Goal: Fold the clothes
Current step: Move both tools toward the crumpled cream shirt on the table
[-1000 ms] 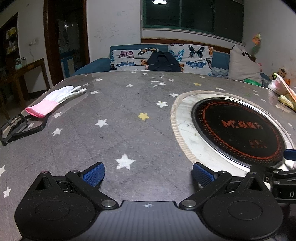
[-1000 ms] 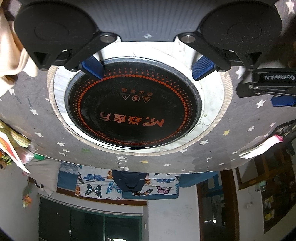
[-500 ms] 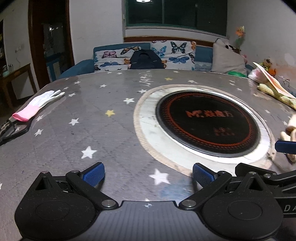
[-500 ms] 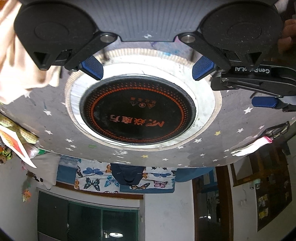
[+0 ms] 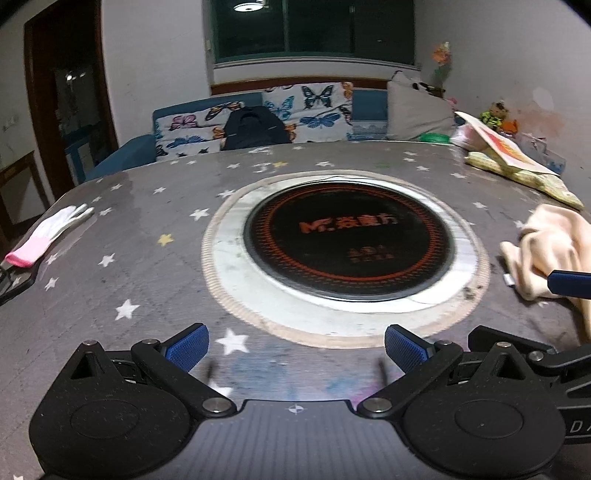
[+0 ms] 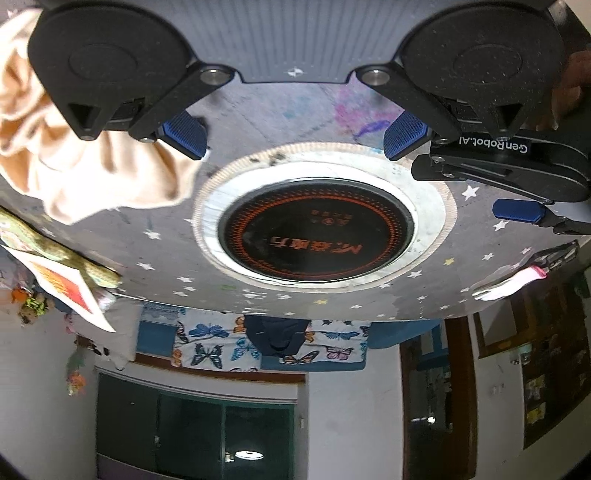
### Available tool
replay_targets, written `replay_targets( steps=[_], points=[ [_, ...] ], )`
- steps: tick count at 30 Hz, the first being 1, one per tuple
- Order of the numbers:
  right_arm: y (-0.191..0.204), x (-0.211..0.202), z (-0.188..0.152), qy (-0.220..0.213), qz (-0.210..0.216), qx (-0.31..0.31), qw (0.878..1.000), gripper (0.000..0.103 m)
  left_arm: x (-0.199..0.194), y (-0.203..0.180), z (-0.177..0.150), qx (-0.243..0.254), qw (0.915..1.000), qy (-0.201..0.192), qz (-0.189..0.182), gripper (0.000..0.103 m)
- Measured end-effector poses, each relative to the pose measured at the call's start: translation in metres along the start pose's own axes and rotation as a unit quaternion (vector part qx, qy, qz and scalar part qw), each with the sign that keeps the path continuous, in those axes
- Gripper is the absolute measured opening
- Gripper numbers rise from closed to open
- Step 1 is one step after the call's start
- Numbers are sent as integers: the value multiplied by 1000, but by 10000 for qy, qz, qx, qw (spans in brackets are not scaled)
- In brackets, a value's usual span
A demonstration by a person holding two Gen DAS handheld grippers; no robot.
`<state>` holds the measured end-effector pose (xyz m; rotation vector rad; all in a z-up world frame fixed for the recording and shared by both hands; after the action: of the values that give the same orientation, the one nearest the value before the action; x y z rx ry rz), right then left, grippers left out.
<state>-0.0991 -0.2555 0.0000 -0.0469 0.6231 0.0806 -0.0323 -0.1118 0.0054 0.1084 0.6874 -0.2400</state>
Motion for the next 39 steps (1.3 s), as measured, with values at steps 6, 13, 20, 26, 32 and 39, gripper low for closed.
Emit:
replay_targets(
  steps=[6,13,20,26,32,39],
  points=[
    [-20,-19,-9,-85,-177,166,9997,103,-8,-24,2,208,9996,-51,-196,103],
    [-41,-40,-19,-116,-383,294,9988,103,-13,-51,3,409,9978,-27,-515,103],
    [-60,-58,-30,-136,-594,393,9974,103,-19,-79,4,693,9947,-61,-751,103],
    [-74,-71,-39,-139,-738,572,9955,102,-21,-103,5,929,9913,-80,-933,103],
    [-88,-83,-48,-147,-808,794,9935,101,-21,-120,5,1112,9878,-63,-1087,103],
    [-102,-94,-52,-171,-934,1002,9904,99,-20,-135,7,1256,9845,-34,-1226,103]
  ],
)
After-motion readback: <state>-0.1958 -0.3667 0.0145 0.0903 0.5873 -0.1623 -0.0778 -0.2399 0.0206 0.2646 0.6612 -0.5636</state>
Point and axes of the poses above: each gripper's, at about its wrist camera, not at the fingertips, and x roughly the way its jaws point, y to its left, z to its top, the point moved 3 cm from there along x, roughly the way its jaws point, and after that the axes turned 2 degrees about -z, right-handed, at the moved point
